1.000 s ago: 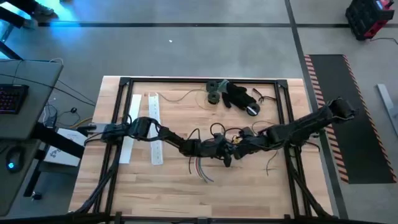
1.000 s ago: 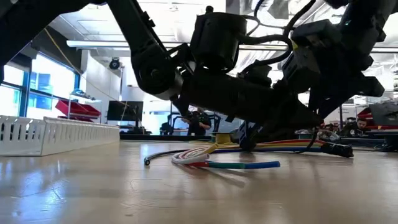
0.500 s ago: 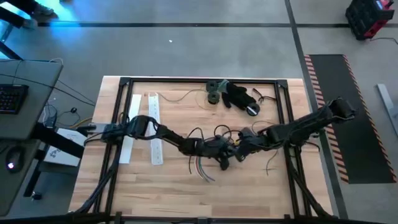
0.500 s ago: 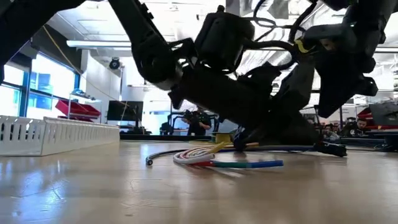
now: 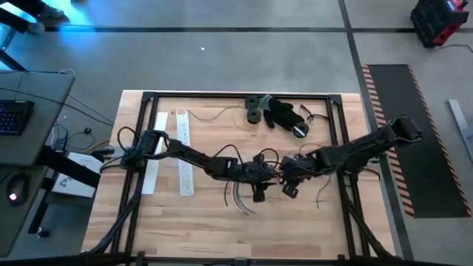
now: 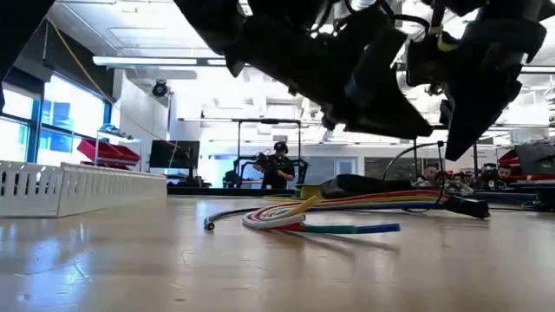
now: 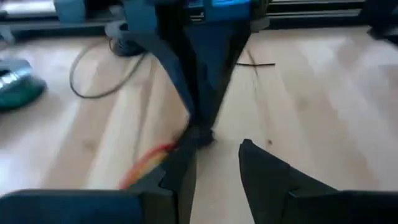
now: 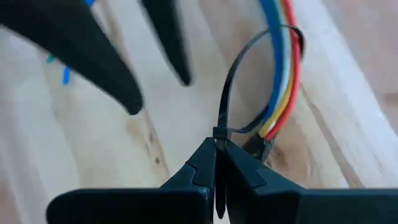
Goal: Ziptie cables
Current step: Wrap the cables together using a black zip tie
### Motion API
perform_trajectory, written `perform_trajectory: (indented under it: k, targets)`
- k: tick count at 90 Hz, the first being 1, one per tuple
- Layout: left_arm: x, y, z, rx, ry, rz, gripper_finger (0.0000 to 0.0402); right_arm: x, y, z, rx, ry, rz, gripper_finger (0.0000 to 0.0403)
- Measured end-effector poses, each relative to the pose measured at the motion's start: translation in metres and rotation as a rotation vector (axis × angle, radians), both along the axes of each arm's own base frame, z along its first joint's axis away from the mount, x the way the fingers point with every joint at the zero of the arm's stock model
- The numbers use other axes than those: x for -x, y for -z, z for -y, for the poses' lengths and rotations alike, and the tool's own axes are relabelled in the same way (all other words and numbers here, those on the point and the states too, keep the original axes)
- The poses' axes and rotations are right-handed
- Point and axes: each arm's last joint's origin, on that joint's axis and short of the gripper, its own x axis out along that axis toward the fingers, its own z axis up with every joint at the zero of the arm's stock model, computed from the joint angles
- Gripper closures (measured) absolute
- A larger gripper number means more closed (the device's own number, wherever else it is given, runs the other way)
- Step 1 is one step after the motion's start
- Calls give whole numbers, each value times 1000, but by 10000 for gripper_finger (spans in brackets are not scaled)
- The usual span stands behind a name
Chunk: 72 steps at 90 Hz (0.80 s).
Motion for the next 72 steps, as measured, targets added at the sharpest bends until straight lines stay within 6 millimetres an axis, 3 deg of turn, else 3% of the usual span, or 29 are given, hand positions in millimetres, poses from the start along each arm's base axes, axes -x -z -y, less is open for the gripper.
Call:
perform_trajectory:
  k: [32, 55, 72]
  targets:
    - [-5, -2, -31, -53, 236, 26, 298, -6, -2, 4, -80, -10, 37, 403]
    - [-5, -2, -52, -132, 429, 59, 298, -10, -5, 3, -172, 108, 59, 403]
    - [-5, -2, -56, -168, 539, 88, 298, -13, -7, 2, -221, 172, 93, 403]
